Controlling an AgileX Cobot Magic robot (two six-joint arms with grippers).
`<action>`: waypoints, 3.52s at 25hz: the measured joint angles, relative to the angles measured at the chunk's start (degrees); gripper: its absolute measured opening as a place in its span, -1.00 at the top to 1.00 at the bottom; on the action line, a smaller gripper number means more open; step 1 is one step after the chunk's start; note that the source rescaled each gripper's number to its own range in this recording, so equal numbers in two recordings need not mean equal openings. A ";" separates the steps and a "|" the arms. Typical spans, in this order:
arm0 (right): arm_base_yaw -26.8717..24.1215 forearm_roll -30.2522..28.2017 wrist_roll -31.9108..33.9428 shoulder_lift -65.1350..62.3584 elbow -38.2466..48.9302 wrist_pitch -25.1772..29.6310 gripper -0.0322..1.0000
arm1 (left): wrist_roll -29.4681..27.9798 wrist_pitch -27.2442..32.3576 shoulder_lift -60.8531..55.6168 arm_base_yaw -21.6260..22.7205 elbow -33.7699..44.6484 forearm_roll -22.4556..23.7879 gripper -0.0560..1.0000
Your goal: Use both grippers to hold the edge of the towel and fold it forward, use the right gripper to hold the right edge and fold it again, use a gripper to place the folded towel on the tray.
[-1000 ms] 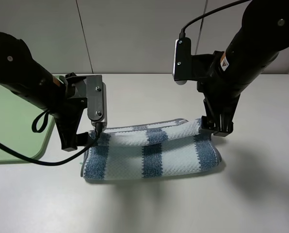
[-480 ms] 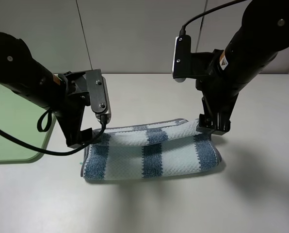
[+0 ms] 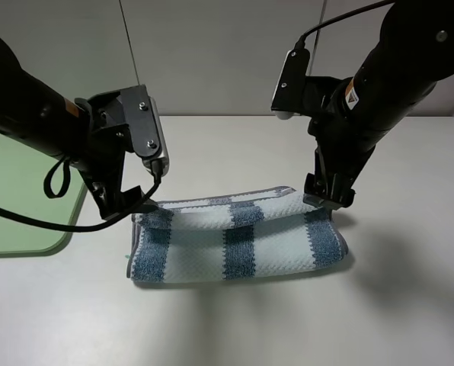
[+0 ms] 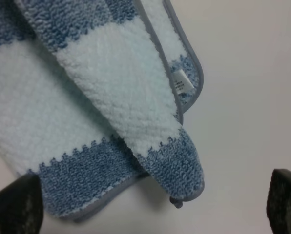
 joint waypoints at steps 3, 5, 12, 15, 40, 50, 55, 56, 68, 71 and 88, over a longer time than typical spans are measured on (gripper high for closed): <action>0.00 -0.05 3.10 0.00 0.00 0.00 -1.00 | -1.38 0.00 -2.24 0.00 0.00 0.02 -0.86; 0.00 -0.05 6.03 0.00 0.00 0.24 -1.00 | -3.44 0.00 -3.99 0.00 0.00 0.07 -0.86; 0.00 -2.45 20.30 0.00 0.00 4.22 -1.00 | -11.58 3.81 -10.32 0.00 0.04 3.41 -0.86; 0.00 -2.88 26.48 0.00 0.00 7.07 -1.00 | -18.73 7.38 -13.22 0.00 0.04 9.28 -0.86; 0.00 7.60 53.29 0.23 0.06 1.41 -1.00 | -62.20 33.65 -33.89 0.00 0.04 31.02 -0.86; 0.00 7.43 54.66 9.57 0.69 -2.26 -1.00 | -66.79 38.94 -45.61 0.00 0.04 32.31 -0.86; -0.50 5.57 57.39 12.95 0.69 -4.74 -1.00 | -67.68 43.03 -50.35 0.00 0.04 32.31 -0.86; -0.92 5.39 57.77 13.38 0.69 -5.00 -1.00 | -67.74 43.90 -51.08 0.00 0.04 32.31 -0.86; -7.67 4.74 56.39 15.79 0.70 -8.96 -1.00 | -68.01 48.44 -56.26 0.00 0.04 32.31 -0.86; -7.67 4.74 55.17 15.79 0.70 -9.45 -1.00 | -68.01 48.48 -56.26 0.00 0.04 32.31 -0.86; -7.10 16.56 45.50 11.10 0.70 0.47 -1.00 | -68.74 48.48 -56.26 0.00 0.04 32.31 -0.86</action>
